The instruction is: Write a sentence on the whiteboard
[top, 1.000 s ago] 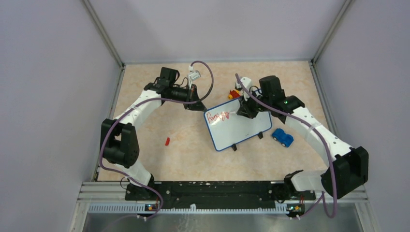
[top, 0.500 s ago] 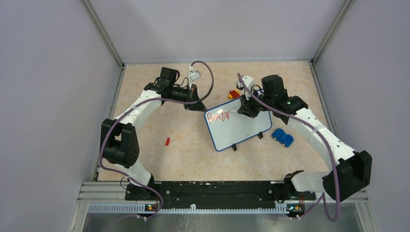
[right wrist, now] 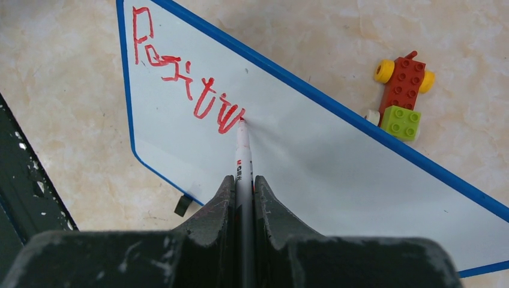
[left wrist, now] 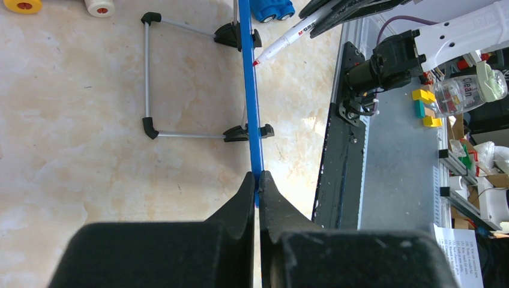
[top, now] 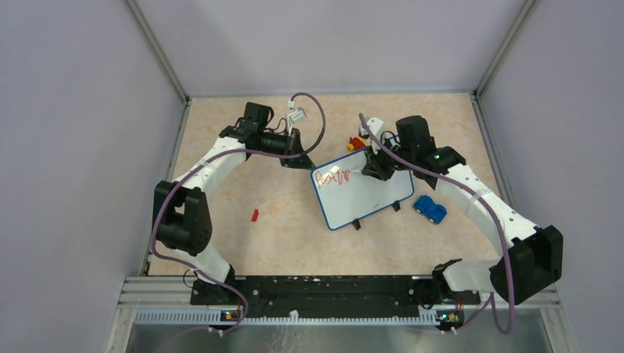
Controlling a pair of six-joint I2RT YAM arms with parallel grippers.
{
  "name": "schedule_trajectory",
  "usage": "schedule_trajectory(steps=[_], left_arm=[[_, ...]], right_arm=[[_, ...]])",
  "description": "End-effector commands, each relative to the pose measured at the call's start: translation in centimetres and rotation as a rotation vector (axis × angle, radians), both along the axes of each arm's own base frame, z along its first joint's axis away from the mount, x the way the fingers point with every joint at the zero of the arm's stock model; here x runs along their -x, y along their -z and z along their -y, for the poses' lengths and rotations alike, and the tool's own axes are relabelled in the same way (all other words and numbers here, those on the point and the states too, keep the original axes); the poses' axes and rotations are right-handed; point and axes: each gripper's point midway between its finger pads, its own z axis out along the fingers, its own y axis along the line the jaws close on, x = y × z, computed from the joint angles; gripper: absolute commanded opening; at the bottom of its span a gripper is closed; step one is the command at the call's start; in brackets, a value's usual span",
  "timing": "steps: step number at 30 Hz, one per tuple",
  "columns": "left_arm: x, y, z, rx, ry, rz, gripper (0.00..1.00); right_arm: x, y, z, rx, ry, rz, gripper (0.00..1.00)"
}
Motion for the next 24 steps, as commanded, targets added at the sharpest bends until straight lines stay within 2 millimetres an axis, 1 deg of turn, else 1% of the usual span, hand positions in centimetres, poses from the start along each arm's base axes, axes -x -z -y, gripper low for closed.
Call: schedule_trajectory(steps=[1, 5, 8, 12, 21, 24], left_arm=[[1.2, -1.0, 0.5, 0.016, 0.035, 0.026, 0.0], [1.1, -1.0, 0.5, 0.017, 0.037, 0.025, 0.0], [1.0, -1.1, 0.5, 0.018, 0.036, 0.026, 0.0], [1.0, -1.1, 0.6, 0.018, 0.036, 0.024, 0.0], [1.0, -1.0, 0.6, 0.016, 0.036, 0.025, 0.0], [1.0, -1.0, 0.6, 0.017, 0.037, 0.023, 0.0]], right_arm=[[-1.3, -0.6, 0.0, -0.013, 0.015, 0.054, 0.0], [-1.6, -0.7, 0.3, -0.004, 0.035, 0.059, 0.0], [-1.9, -1.0, 1.1, -0.001, 0.056, 0.066, 0.0], [-1.9, -1.1, 1.4, -0.002, 0.057, 0.066, 0.0], [-1.0, 0.3, 0.5, -0.005, 0.011, 0.02, 0.0], [-0.6, 1.1, 0.5, 0.01, 0.002, 0.0, 0.0]])
